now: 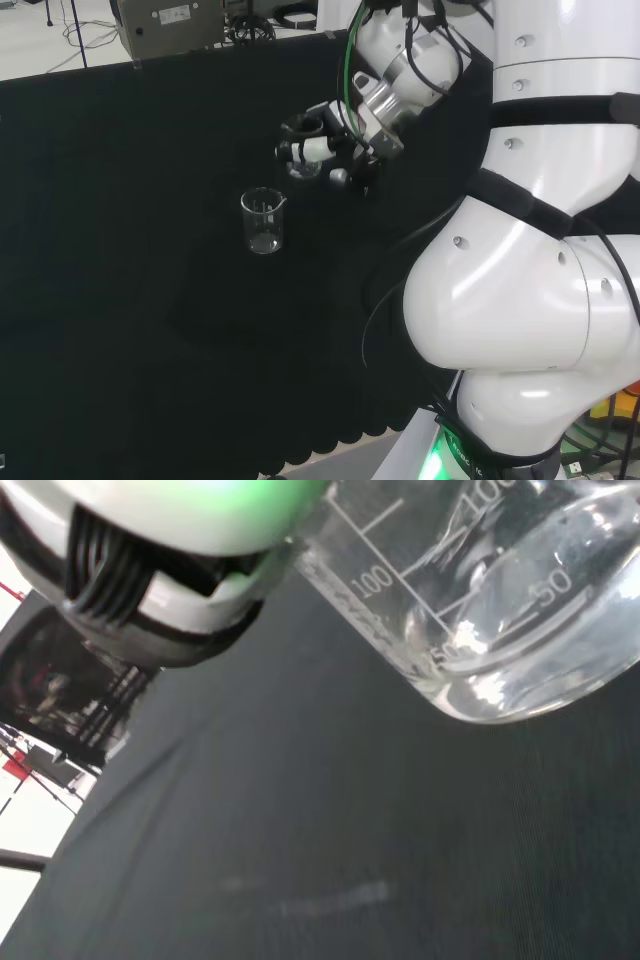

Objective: Pick up the beaker on the right.

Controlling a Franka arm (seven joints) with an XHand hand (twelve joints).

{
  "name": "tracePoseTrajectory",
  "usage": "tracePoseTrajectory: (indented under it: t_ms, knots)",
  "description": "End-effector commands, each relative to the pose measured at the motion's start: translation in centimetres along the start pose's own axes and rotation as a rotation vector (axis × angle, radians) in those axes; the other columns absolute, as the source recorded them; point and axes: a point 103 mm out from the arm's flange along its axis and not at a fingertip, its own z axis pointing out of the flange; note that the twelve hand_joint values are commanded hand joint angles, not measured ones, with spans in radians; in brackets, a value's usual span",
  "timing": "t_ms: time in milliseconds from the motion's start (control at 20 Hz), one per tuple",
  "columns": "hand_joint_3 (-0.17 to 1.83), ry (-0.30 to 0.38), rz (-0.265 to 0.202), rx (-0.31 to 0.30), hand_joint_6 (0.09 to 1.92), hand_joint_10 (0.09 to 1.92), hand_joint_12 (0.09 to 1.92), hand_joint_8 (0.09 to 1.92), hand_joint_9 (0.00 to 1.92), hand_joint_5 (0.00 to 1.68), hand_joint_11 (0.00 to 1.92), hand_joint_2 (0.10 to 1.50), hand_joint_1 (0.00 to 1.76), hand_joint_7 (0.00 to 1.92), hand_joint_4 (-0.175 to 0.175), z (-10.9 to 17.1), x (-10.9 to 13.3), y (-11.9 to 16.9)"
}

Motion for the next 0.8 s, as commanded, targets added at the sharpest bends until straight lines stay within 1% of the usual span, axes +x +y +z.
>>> tracePoseTrajectory:
  t_ms: [50,150,250,350,450,500,600,800]
  knots:
    - [0.55,-0.173,-0.165,0.006,0.38,0.09,0.65,0.58,1.61,1.38,1.38,0.65,1.43,1.32,-0.175,-5.1,2.7,0.0]
    - [0.56,-0.209,-0.184,0.022,0.37,0.09,0.64,0.56,1.62,1.39,1.38,0.64,1.43,1.33,-0.175,-5.7,3.6,-0.4]
    - [0.57,-0.253,-0.184,0.035,0.36,0.09,0.63,0.54,1.62,1.40,1.39,0.63,1.43,1.34,-0.175,-6.6,4.3,-1.1]
    - [0.59,-0.285,-0.178,0.053,0.35,0.09,0.62,0.52,1.63,1.40,1.40,0.62,1.44,1.35,-0.175,-7.2,4.8,-1.9]
    - [0.60,-0.302,-0.165,0.073,0.35,0.09,0.62,0.51,1.63,1.41,1.41,0.62,1.44,1.35,-0.175,-7.8,5.0,-2.8]
    - [0.60,-0.322,-0.158,0.081,0.35,0.09,0.62,0.51,1.63,1.41,1.41,0.61,1.44,1.36,-0.175,-8.2,5.2,-3.3]
    - [0.61,-0.362,-0.141,0.098,0.34,0.09,0.61,0.50,1.63,1.41,1.42,0.61,1.44,1.36,-0.175,-8.5,5.8,-4.2]
    - [0.62,-0.413,-0.121,0.131,0.34,0.09,0.61,0.49,1.64,1.42,1.42,0.60,1.44,1.37,-0.175,-8.8,7.3,-6.1]
